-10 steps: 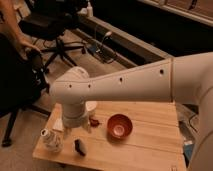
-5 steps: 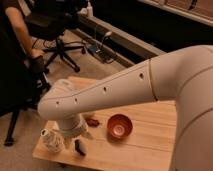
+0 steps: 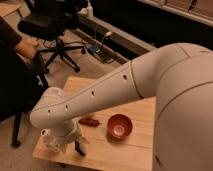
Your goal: Knock the eraser over
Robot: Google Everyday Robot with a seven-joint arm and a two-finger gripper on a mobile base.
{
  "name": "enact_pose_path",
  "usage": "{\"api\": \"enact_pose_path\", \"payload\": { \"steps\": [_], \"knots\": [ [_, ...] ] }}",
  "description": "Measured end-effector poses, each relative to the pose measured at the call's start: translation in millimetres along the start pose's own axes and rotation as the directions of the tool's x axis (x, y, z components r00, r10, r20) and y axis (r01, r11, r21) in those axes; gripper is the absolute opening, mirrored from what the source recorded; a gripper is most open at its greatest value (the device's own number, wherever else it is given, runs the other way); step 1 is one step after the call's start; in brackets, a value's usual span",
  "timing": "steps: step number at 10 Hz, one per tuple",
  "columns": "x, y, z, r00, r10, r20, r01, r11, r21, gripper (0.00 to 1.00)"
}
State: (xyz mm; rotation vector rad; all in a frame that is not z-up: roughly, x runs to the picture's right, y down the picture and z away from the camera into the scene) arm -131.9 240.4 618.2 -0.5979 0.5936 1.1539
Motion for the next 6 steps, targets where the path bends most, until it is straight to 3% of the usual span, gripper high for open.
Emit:
{"api": "enact_pose_path", "payload": {
  "steps": [3,6],
  "knots": [
    [-17,-2,12,0.997,0.065,0.029,-0.063,0.996,-0.059,0.65],
    [-16,-13,16,0.996,0.086,0.040,-0.084,0.995,-0.052,0.65]
  ]
}}
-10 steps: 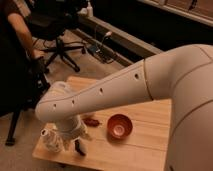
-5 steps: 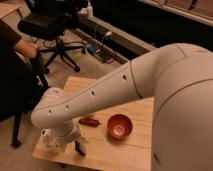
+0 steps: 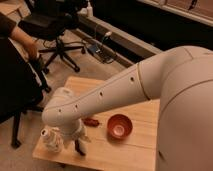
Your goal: Knock the eraser over
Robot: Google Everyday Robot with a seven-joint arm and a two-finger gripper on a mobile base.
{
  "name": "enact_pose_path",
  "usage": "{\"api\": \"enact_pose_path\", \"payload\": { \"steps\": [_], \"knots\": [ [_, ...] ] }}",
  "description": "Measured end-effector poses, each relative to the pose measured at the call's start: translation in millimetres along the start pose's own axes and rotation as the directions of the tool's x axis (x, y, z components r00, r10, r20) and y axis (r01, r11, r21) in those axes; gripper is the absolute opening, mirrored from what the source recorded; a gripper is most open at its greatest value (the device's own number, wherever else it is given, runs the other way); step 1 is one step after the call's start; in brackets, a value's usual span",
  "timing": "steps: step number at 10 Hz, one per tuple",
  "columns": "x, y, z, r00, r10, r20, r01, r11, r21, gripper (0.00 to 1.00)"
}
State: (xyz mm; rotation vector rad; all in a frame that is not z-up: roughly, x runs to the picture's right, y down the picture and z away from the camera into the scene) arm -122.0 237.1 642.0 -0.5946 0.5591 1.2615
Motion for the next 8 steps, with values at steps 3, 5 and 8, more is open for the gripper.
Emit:
{"api": "enact_pose_path", "payload": {
  "steps": [3,5,8],
  "knots": [
    [0,1,6,1.000,-0.026,-0.004,0.026,0.999,0.024,0.65],
    [-3,1,14,0.999,-0.047,-0.007,0.047,0.998,0.044,0.65],
    [-13,-2,30,0.999,-0.049,-0.006,0.049,0.996,0.075,0.65]
  ]
}}
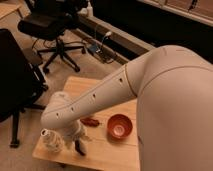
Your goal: Knock the eraser over
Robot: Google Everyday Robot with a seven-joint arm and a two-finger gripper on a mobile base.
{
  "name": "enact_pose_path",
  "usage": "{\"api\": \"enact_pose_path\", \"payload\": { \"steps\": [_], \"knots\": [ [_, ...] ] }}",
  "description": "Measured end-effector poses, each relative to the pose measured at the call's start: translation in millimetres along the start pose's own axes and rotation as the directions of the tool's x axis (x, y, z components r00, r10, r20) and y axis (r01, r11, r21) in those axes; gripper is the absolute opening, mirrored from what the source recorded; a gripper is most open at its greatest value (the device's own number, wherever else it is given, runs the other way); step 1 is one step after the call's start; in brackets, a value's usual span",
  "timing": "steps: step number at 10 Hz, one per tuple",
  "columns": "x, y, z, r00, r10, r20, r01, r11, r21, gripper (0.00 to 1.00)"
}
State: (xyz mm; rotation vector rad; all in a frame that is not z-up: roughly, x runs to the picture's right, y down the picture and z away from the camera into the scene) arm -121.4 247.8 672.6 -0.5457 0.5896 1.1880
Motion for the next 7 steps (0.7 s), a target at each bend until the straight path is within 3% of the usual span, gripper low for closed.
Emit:
{"api": "enact_pose_path", "payload": {
  "steps": [2,3,4,6,7],
  "knots": [
    [-2,-5,6,1.000,0.016,0.003,-0.016,1.000,0.027,0.65],
    [-3,-13,5,1.000,0.025,0.010,-0.026,0.997,0.066,0.65],
    [-4,-23,3,0.999,0.031,0.023,-0.033,0.993,0.114,0.65],
    [-10,-49,-11,0.997,0.042,0.064,-0.057,0.965,0.254,0.65],
    [-7,-53,-14,0.998,0.038,0.057,-0.053,0.955,0.293,0.65]
  ]
}}
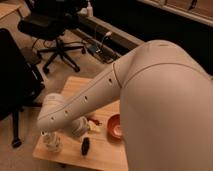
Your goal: Knock the eraser over
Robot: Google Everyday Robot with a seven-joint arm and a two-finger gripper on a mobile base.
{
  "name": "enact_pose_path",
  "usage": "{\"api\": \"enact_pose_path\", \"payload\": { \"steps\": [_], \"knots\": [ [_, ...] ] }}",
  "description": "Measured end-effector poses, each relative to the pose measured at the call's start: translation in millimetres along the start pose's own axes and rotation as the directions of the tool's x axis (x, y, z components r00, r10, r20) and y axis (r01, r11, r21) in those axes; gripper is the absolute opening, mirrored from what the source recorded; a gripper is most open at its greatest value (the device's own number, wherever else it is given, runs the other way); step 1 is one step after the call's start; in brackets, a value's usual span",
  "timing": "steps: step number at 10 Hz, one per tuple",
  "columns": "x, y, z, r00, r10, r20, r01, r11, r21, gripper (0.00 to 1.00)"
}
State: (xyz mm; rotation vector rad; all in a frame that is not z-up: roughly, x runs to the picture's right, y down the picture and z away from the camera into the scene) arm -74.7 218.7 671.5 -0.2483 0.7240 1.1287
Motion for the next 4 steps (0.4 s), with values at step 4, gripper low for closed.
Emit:
{"api": "enact_pose_path", "payload": {
  "steps": [4],
  "knots": [
    [1.0,-6.7,0.3,1.000,0.001,-0.005,-0.001,1.000,0.023,0.65]
  ]
}}
